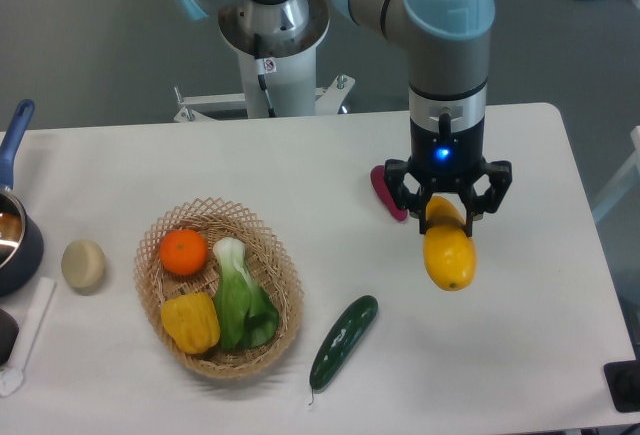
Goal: Place the mango on the table
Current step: 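Hold the yellow mango in the gripper above the table, then carry the held mango away from the basket, past the eggplant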
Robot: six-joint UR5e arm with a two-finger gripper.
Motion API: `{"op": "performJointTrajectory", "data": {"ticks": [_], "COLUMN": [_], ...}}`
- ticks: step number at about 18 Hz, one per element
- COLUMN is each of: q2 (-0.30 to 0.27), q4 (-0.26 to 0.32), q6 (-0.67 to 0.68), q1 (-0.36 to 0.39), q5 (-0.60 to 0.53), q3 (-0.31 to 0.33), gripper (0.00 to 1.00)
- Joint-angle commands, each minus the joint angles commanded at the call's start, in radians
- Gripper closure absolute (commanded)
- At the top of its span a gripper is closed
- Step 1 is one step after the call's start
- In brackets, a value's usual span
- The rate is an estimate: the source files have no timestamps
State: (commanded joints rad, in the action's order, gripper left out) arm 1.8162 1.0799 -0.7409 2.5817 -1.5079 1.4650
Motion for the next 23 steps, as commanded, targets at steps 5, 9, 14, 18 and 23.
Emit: {"op": "performJointTrajectory", "data": {"ticks": [5,9,14,18,23], "q2": [-0.006,-0.008,-0.006,-0.003,0.026], "q4": [0.0,0.0,-0.003,-0.003,-0.008], "q6": [0.0,0.0,-0.003,-0.072,-0.188], "q1": [0.011,0.021,0.018,0.014,0.057], "q5": [0.002,0.015,0.015,0.009,-0.003], "q3": [-0.012,-0.009,0.012,0.048,0.078], "gripper": [0.52,0.52,0.52,0.52,0.52]}}
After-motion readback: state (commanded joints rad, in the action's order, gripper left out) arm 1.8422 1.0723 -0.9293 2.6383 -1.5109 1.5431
